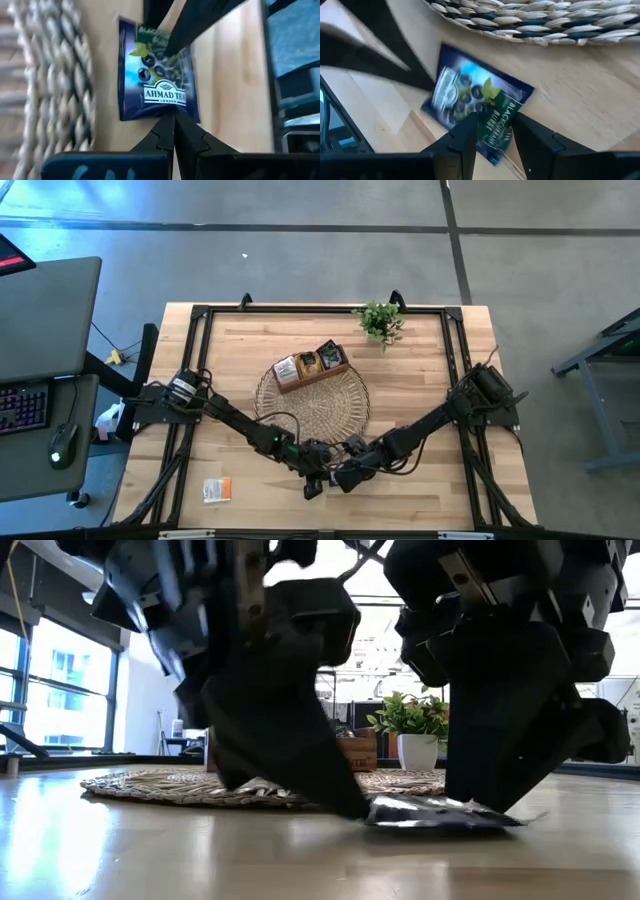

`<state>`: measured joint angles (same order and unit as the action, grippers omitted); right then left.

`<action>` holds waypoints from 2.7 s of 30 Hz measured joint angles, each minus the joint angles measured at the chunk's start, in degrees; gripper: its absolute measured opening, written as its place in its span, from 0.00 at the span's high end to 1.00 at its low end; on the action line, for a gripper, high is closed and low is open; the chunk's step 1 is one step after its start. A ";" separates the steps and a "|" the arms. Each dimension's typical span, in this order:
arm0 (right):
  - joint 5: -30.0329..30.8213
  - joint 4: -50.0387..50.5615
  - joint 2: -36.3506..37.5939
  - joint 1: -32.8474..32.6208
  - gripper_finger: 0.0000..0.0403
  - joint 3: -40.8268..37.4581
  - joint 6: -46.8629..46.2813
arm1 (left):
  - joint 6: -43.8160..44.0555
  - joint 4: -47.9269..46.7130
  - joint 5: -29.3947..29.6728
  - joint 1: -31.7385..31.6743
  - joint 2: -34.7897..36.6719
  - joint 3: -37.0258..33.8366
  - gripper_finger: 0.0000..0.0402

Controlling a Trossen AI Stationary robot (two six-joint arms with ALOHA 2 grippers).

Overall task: Pick & Place Tea
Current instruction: Put the violet tea packet into the right compartment of the wooden organizer

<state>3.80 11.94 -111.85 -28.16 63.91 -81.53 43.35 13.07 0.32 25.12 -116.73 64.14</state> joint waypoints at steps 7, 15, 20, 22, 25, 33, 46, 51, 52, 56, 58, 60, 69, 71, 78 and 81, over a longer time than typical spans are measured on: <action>0.96 -0.76 -0.13 0.02 0.70 -0.05 3.84 | 0.00 3.08 0.00 0.00 0.00 0.04 1.00; 2.04 -0.65 -0.24 0.02 0.88 -0.11 11.46 | 0.00 0.45 -1.36 0.00 0.00 0.04 1.00; 2.45 -1.98 -0.33 0.11 0.98 -0.12 15.79 | 0.00 -0.36 -2.42 0.01 0.02 0.09 1.00; 2.42 -2.53 -0.35 0.11 0.97 -0.13 16.43 | 0.00 -0.74 -2.44 0.00 0.02 0.11 1.00; 2.10 -1.95 0.45 0.09 0.99 -0.21 20.14 | 0.00 -1.31 -2.43 0.00 0.02 0.11 1.00; 16.51 12.36 10.83 0.06 0.99 -0.32 35.81 | 0.90 -1.46 -2.58 0.00 0.07 0.11 1.00; 50.04 6.69 15.96 10.75 1.00 -0.12 111.33 | -0.86 -20.30 3.60 0.00 11.79 -0.02 1.00; 51.41 6.10 15.98 19.50 1.00 -0.14 118.21 | -1.06 -36.35 16.22 0.01 22.07 0.09 1.00; 52.47 5.58 15.97 21.17 1.00 -0.15 120.38 | -0.67 -39.09 18.64 0.00 23.68 0.14 1.00; 50.46 1.99 15.97 26.77 1.00 -0.12 125.75 | 3.29 -52.18 28.51 0.00 30.51 0.07 1.00; 47.37 0.86 15.53 28.94 1.00 -0.12 129.09 | 6.33 -58.54 32.37 -0.02 33.43 0.13 1.00; 45.45 -1.28 14.35 30.71 1.00 -0.12 132.10 | 9.90 -64.82 34.86 0.00 35.73 0.09 1.00; 43.22 -3.65 9.81 31.80 1.00 -0.12 139.94 | 25.14 -84.65 40.29 0.00 41.96 0.06 1.00; 40.98 -3.85 9.79 31.69 1.00 -0.12 138.83 | 27.07 -86.81 41.02 0.00 42.15 0.06 1.00; 33.57 -8.97 9.52 31.66 1.00 -0.12 138.58 | 28.94 -88.31 42.01 0.00 42.43 0.04 1.00; 33.53 -9.21 9.46 32.04 1.00 -0.12 140.76 | 29.15 -88.19 41.72 0.00 42.46 0.04 1.00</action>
<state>37.33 2.73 -102.39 3.88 63.79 59.23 72.50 -75.12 42.04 25.12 -74.27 64.18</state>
